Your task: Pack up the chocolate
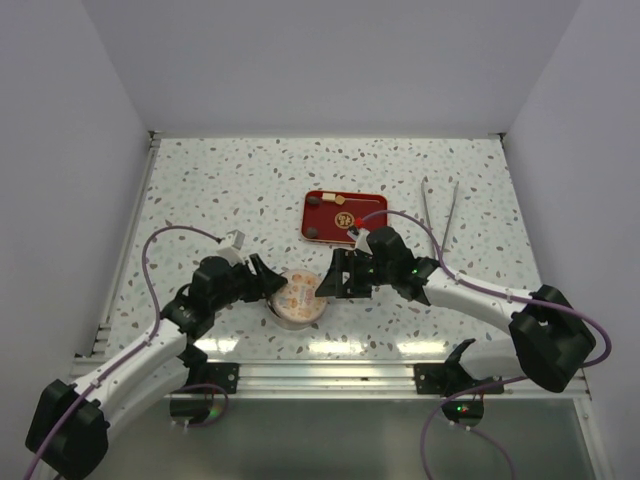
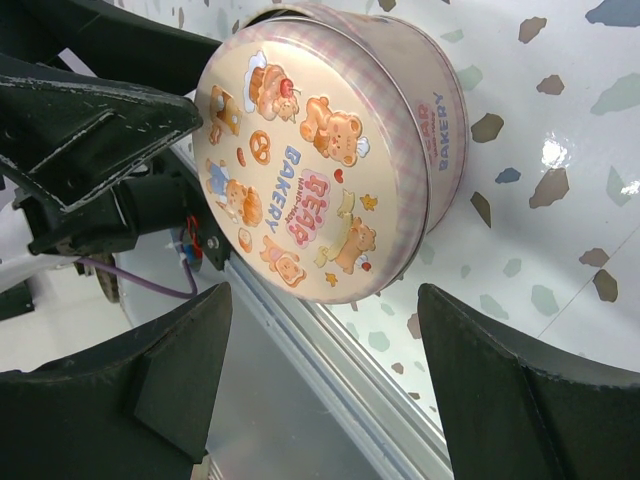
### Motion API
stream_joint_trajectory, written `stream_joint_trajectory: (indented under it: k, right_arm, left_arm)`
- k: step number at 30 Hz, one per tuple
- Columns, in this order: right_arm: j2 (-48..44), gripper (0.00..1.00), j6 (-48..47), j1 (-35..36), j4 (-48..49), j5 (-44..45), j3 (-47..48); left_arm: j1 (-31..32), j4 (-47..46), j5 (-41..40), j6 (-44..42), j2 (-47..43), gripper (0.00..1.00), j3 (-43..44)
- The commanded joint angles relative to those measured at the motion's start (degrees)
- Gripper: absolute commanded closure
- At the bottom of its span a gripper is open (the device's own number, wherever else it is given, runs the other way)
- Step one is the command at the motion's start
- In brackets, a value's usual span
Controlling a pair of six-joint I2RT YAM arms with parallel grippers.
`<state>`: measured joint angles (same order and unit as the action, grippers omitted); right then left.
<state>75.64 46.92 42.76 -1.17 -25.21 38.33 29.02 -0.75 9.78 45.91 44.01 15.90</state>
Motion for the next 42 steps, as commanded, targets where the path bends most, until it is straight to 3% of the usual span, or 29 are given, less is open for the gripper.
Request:
stream_joint_trajectory:
  k: [1, 11, 22, 42]
  right_arm:
    - [0.0, 0.22, -0.2, 0.3, 2.8, 0.1, 0.1]
    - [0.3, 0.22, -0.3, 0.3, 3.5, 0.0, 0.1]
    - [1.1, 0.22, 0.2, 0.3, 5.9, 0.7, -1.1]
    - [3.1, 0.19, 0.1, 0.3, 8.8, 2.8, -4.6]
  left_arm:
    - [-0.2, 2.6, -3.4, -1.9, -1.9, 0.38, 2.6]
    - [-0.2, 4.4, -4.2, -2.5, -3.8, 0.37, 3.6]
    - [-0.3, 11.8, -11.3, -4.1, -6.3, 0.35, 6.0]
    - [-0.3, -3.5, -3.5, -3.4, -6.1, 0.31, -3.2]
